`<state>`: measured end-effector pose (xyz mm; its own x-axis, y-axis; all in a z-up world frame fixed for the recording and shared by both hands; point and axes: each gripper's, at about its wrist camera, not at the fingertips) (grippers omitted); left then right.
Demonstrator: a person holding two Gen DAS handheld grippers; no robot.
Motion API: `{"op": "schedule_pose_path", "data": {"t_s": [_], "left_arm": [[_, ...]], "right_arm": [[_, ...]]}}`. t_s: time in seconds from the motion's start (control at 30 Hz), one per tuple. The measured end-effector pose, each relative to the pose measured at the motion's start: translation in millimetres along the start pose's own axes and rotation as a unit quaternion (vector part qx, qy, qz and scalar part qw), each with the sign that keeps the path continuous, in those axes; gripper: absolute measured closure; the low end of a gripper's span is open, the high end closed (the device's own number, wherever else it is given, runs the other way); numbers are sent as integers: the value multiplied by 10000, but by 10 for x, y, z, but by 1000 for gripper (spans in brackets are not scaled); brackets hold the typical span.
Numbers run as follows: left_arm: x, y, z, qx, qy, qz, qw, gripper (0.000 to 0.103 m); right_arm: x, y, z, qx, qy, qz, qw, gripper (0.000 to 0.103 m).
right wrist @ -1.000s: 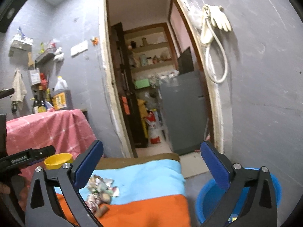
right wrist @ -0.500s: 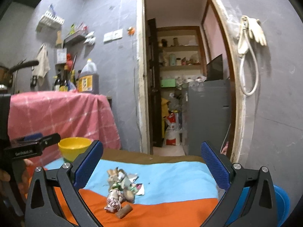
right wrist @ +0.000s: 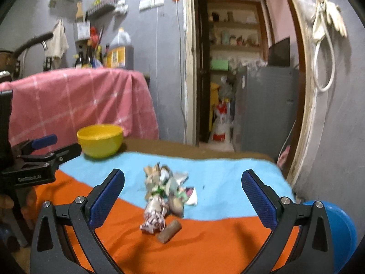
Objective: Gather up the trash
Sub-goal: 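Grasp the white ribbon bundle with the right tool while the left tool grasps a brown scrap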
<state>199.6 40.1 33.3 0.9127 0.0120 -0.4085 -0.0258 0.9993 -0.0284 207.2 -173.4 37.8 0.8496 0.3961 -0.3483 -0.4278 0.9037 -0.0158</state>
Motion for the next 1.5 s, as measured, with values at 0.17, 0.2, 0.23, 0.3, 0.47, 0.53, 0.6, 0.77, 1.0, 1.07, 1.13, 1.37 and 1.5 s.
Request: {"op": "schedule_pose_path", "data": {"t_s": [0.17, 0.2, 0.23, 0.3, 0.47, 0.53, 0.6, 0.77, 1.0, 1.07, 1.13, 1.37, 1.5], "left_arm": [[163, 51, -63, -113, 426, -59, 9990, 3], [190, 58, -73, -138, 503, -62, 9986, 3], [208, 62, -76, -154, 563, -71, 9983, 3], [251, 68, -84, -182, 703, -106, 9973, 3], [344, 32, -94, -157, 1016, -228, 9944, 3], [379, 10, -99, -125, 1126, -303, 9931, 3], [417, -13, -103, -104, 1221, -398, 9917, 3], [529, -108, -100, -1, 1501, -682, 9863, 14], [706, -347, -111, 293, 1931, -1165, 9738, 33], [746, -453, -116, 396, 2015, -1272, 9704, 34], [786, -561, -115, 525, 2066, -1345, 9677, 37], [964, -848, -119, 920, 2183, -1351, 9621, 55], [992, -894, -131, 995, 2198, -1376, 9607, 69]], "right_arm": [[165, 42, -83, -54, 501, 212, 9985, 12], [205, 60, -105, -104, 621, 256, 9977, 16], [229, 79, -129, -145, 709, 295, 9969, 19], [296, 111, -177, -197, 910, 400, 9949, 24], [444, 197, -266, -305, 1304, 596, 9892, 39], [494, 226, -299, -347, 1424, 622, 9872, 52], [541, 234, -335, -360, 1558, 628, 9851, 63], [537, 178, -332, -280, 1599, 618, 9848, 79], [444, -21, -242, 45, 1404, 501, 9888, 80], [423, -88, -216, 126, 1355, 442, 9897, 80], [420, -168, -199, 246, 1344, 401, 9898, 80], [403, -337, -181, 521, 1325, 338, 9892, 80], [386, -385, -159, 618, 1288, 349, 9891, 80]]}}
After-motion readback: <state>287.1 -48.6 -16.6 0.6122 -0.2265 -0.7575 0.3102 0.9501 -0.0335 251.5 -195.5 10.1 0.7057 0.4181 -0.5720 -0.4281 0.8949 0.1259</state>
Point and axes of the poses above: each gripper's, at about its wrist camera, not at the fingertips, and x roughly the way its jaws point, y to its left, z to its top, and after that the axes turned 1 degree about -x, right-handed
